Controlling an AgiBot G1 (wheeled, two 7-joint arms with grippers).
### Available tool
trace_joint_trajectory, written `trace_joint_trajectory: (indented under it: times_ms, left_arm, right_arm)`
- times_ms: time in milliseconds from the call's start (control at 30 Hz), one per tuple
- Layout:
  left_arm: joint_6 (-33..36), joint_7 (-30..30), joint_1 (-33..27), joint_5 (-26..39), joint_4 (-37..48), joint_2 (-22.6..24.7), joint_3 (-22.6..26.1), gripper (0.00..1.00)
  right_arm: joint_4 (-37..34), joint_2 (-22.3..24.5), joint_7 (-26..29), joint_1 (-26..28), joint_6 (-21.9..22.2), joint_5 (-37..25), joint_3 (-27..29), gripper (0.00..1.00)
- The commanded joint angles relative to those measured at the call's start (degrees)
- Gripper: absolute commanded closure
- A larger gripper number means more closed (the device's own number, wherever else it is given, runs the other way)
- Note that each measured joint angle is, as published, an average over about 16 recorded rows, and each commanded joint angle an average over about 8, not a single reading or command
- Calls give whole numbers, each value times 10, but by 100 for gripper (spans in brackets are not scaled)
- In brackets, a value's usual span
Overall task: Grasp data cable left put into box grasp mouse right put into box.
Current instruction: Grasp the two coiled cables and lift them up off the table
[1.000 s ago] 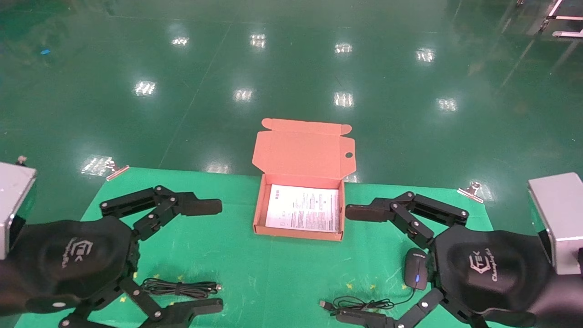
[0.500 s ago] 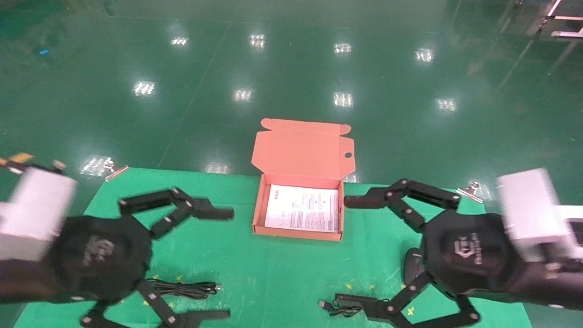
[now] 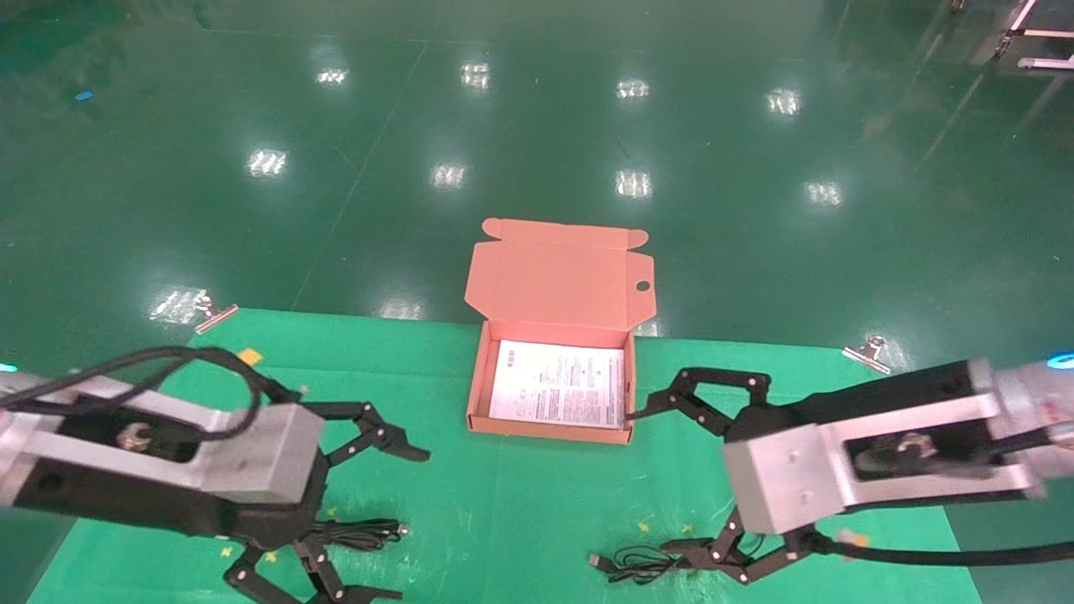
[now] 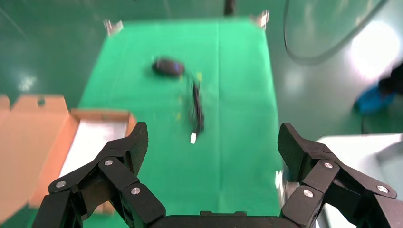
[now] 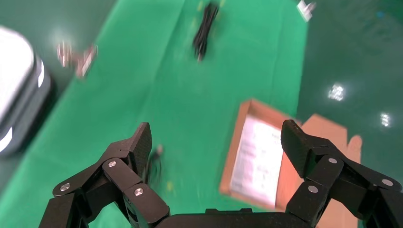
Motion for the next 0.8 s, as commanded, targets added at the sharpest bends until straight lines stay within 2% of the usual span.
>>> trace_joint_trajectory:
  times_ms: [33,200,400,800]
  left_arm:
    - [0,5,-23,24,4,6,27,0]
    - [0,41,-65,80,21,29,108,0]
    - [-11,76,-95,150,47,58,185,0]
    - [-79,100,-84,275,95,108,243,0]
  right_arm:
    - [2,-11,-20,23,-5,-39,-22,0]
    - [3,-29,-63,42,3,-103,-74,0]
    - [3,-46,-99,29,26,-170,-117,0]
    - [-10,-88,-109,-13,90,-296,-170,0]
